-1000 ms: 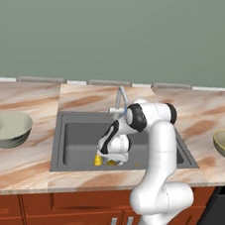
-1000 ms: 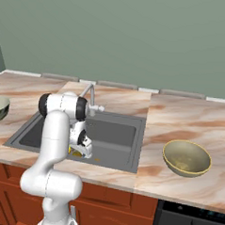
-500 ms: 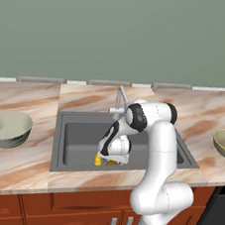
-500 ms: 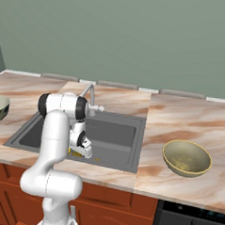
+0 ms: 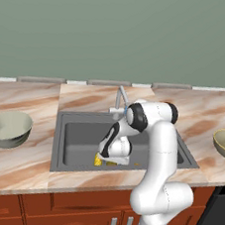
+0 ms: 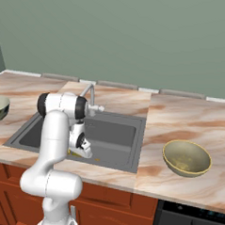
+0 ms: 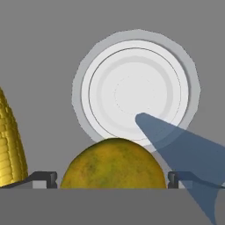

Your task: Pick the oranges from the sink and place them in one bowl. Place the corn in the other bowl. Then turn off the sink faucet.

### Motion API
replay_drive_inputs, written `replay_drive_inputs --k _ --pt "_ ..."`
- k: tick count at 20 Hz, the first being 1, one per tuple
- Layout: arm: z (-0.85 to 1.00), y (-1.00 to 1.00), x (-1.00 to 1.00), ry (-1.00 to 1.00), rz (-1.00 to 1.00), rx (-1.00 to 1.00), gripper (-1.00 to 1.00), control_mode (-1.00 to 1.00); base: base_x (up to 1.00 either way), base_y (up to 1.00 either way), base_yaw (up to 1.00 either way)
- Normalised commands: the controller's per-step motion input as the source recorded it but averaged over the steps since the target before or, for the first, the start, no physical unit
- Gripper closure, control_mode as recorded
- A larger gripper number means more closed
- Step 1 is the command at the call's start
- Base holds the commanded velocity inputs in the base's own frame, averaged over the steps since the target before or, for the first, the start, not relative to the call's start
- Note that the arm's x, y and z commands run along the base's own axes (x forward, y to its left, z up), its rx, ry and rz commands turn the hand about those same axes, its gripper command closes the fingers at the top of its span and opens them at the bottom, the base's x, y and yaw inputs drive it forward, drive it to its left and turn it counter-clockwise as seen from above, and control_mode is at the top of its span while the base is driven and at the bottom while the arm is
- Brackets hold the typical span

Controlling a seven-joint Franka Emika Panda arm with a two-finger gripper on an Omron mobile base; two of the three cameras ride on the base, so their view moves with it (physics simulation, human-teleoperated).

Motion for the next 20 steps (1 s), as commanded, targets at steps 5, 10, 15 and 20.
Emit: replay_drive_inputs --k 5,10,15,20 --pt "-0.07 0.00 -0.03 0.00 0.00 0.00 -1.00 -1.00 0.00 0.00 0.00" --pt "-0.09 0.00 0.06 0.00 0.00 0.00 1.00 -1.00 0.00 0.00 0.00" --pt "-0.08 0.00 0.23 0.00 0.00 0.00 1.00 -1.00 0.00 0.00 0.00" --pt "-0.02 0.00 0.12 0.00 0.00 0.00 1.00 -1.00 0.00 0.00 0.00"
